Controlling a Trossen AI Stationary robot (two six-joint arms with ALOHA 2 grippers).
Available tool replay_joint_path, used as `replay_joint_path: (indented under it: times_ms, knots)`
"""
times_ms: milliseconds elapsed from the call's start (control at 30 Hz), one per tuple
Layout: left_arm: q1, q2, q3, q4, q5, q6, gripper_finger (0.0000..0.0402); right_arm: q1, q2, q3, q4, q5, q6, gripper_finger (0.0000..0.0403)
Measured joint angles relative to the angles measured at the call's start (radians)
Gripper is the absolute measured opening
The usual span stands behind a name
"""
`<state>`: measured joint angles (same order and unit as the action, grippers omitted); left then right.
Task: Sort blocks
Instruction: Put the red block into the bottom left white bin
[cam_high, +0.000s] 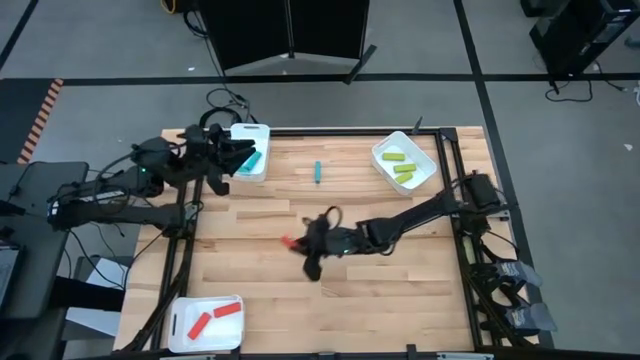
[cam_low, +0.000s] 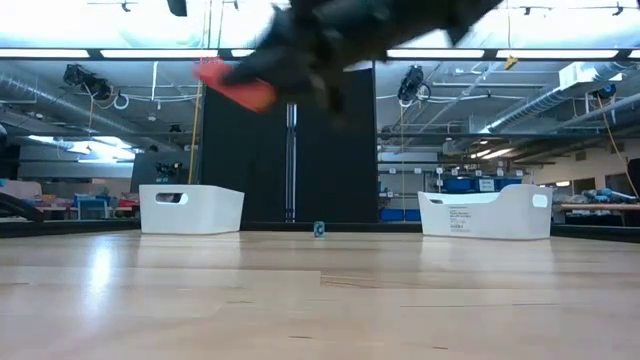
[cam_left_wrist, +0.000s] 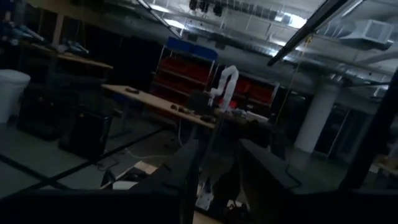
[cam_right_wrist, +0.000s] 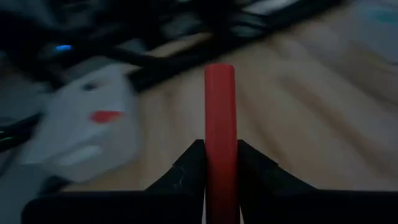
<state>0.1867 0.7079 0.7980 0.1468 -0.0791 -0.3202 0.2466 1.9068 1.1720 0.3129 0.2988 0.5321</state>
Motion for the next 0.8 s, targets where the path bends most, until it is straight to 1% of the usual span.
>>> replay_joint_path:
  times_ms: [267,400,600,733,800]
  knots:
    - [-0.002,-0.018,0.000,-0.015,-0.003,-0.006,0.0120,0.016,0.258,0.377,0.033,-0.227,-0.185,0.0070]
    - [-0.002,-0.017,0.000,-0.020,-0.009,-0.007,0.0120,0.011,0.387,0.554,0.027,-0.336,-0.247,0.0070]
    - [-0.002,-0.017,0.000,-0.022,-0.016,-0.027,0.0120,0.014,0.559,0.802,0.022,-0.452,-0.274,0.0070]
    - [-0.002,-0.017,0.000,-0.031,-0.016,-0.029,0.0120,0.026,0.664,0.939,-0.006,-0.505,-0.295,0.0070]
    - [-0.002,-0.017,0.000,-0.037,-0.018,-0.029,0.0120,0.032,0.709,1.005,-0.028,-0.513,-0.309,0.0070]
